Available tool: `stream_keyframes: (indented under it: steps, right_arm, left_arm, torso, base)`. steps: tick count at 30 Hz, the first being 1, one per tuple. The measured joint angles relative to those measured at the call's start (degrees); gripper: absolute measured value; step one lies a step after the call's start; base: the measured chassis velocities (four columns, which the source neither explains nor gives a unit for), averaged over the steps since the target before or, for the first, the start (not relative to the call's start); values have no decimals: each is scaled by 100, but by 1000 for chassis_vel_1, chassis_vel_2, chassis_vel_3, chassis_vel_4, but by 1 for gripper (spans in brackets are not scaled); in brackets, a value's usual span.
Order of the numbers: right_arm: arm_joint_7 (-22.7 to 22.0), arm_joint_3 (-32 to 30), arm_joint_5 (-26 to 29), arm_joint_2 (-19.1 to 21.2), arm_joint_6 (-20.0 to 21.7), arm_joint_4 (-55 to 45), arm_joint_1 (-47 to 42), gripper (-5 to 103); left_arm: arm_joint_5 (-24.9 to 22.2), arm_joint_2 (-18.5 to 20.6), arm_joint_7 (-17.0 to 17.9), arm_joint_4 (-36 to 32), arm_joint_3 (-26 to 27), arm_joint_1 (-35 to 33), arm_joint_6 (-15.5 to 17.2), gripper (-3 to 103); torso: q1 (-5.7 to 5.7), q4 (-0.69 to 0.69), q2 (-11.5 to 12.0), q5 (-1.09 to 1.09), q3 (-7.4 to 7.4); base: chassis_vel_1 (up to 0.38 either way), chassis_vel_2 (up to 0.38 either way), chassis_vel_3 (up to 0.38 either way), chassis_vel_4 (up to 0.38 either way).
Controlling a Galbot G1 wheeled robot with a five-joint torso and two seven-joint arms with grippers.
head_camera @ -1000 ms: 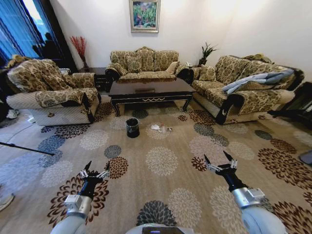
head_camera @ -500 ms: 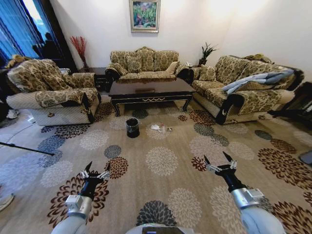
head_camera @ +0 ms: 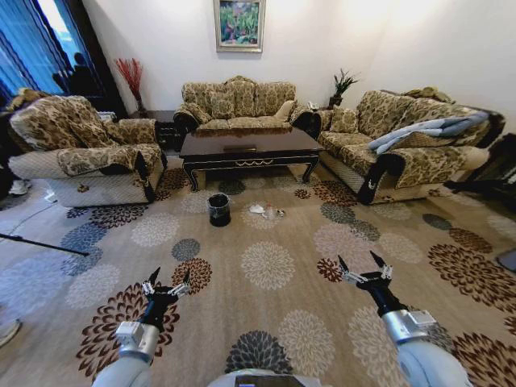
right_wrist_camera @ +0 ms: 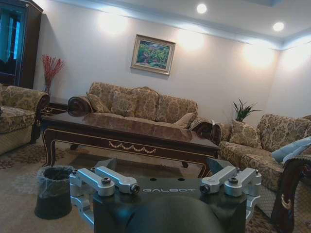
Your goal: Move to the front of the table and pick up the trash from the floor, then place it into the trash bin.
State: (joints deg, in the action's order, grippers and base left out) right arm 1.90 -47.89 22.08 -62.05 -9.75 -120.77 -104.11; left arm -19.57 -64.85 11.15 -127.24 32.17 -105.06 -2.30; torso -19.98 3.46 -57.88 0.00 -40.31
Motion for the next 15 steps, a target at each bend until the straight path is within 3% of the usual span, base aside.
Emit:
stream_keyframes:
  steps: [15]
  right_arm:
    - [15, 25, -28, -27, -14, -6, -36, 100]
  left_arm:
    - [88, -78, 30, 46, -3, -62, -44, 100]
  torso:
    - [187, 0, 412, 0, 224]
  base:
    - [0, 0, 0, 0]
